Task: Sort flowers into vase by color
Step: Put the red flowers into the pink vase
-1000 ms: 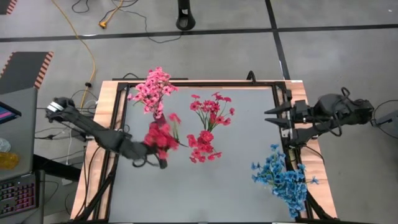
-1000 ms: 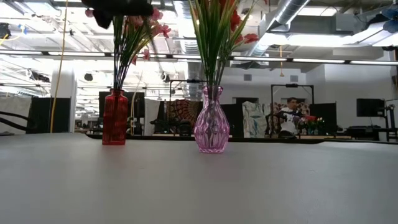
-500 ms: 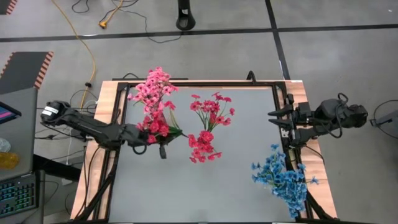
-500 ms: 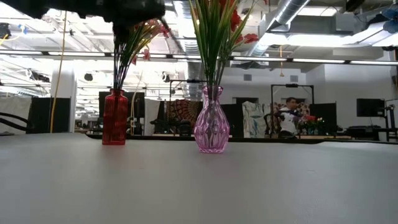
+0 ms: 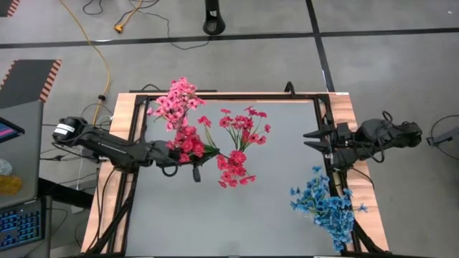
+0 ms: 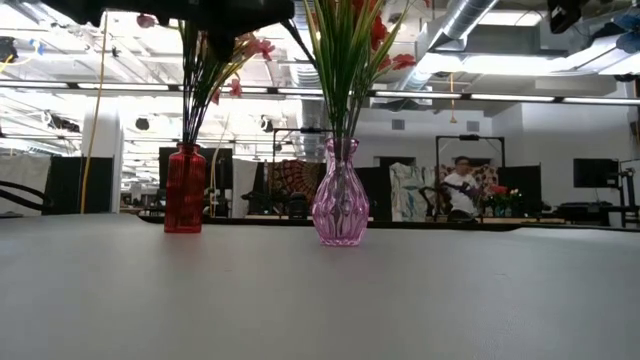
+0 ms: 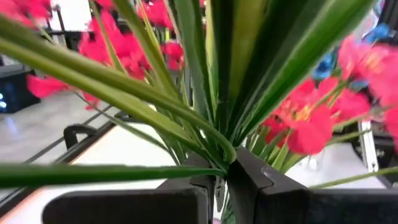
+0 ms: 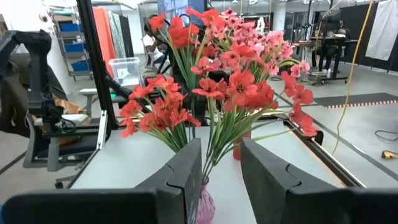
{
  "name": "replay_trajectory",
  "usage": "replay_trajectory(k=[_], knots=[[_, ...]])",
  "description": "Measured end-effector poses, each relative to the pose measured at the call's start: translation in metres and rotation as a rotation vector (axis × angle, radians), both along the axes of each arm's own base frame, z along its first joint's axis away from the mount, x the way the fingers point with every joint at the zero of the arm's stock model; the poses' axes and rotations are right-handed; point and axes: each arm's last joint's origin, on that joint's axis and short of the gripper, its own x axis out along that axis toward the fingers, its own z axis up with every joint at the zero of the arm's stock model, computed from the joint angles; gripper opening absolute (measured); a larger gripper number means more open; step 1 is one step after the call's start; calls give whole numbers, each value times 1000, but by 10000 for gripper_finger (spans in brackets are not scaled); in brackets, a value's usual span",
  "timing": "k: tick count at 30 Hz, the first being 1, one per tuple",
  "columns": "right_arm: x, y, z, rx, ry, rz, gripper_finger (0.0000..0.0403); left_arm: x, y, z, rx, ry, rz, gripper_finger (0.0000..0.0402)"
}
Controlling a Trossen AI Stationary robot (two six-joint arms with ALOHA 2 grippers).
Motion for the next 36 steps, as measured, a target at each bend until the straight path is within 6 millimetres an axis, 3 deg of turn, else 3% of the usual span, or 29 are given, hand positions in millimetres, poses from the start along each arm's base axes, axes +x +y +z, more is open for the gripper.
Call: replay_trajectory(k=[7, 12, 36], knots=[[0, 0, 0, 2, -7, 0, 136, 15, -3, -9, 15, 101, 1, 16], [0, 0, 0, 3, -10, 0, 136, 20, -2, -4, 23, 153, 14, 16], [0, 0, 1, 1, -10, 0, 137, 23, 6, 0, -56, 188, 30, 18]])
